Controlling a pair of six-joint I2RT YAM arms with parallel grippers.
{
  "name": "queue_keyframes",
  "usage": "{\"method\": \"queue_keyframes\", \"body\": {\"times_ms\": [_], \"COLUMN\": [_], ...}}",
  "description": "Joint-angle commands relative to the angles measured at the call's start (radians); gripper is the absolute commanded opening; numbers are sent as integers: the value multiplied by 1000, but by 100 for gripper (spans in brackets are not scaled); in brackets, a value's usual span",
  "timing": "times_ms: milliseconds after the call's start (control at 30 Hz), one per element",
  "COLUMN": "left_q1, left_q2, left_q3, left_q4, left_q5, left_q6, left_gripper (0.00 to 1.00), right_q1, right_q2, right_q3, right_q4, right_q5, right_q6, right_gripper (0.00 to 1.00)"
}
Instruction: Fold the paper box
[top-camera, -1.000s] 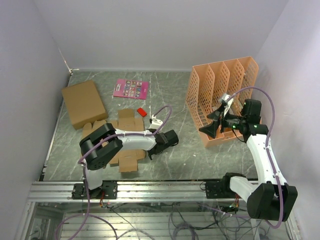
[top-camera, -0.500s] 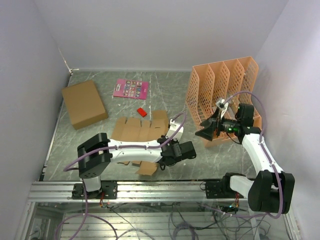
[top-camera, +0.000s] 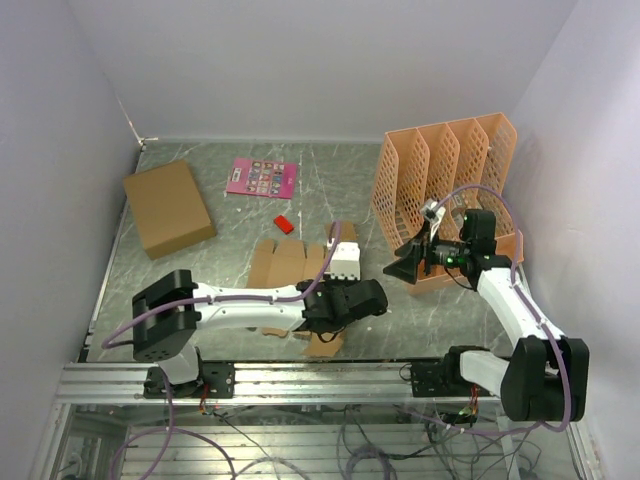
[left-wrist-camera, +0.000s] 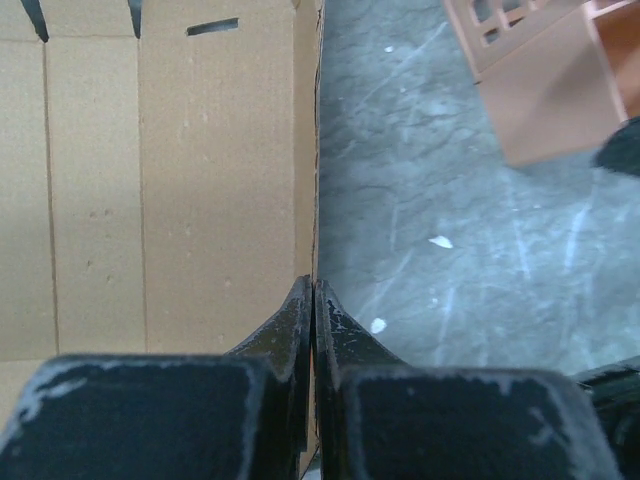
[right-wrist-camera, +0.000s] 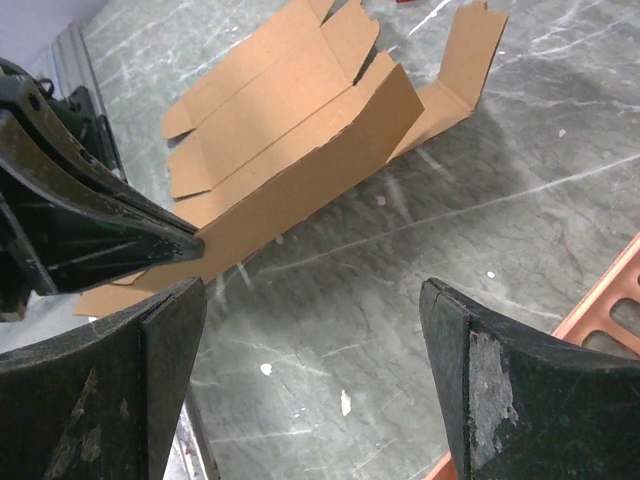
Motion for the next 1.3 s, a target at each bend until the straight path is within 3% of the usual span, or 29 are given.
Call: {"method": "queue_keyframes", "body": {"times_ms": [0,367,700,800,933,1100,1267], "left_q1": [7,123,160,160,159,160,151], "left_q2": [-58,-135,-107,-98,-80,-43,-5], "left_q3": [-43,-214,-214,-218,-235,-224,-193], "left_q4": [169,482,544,570,607,641,641], "left_q5": [33,234,303,317,326,360,373], "left_q6": [-66,-134,-131,-103,-95,-85,-67], "left_gripper": [7,7,7,7,7,7,7], "right_q1": [43,73,86,87,87,87,90], "right_q2": [-53,-86,-34,-13,3,21,49], "right_q3": [-37,-49,-18,-13,-32,-49,-36], "right_q4": [60,44,14,31,143,217,201], "right_q5": [67,100,121,123,219,191,220], "right_q6": [-36,-101,-98,-58,138,293,304], "right_gripper": [87,87,87,87,86,84,82]}}
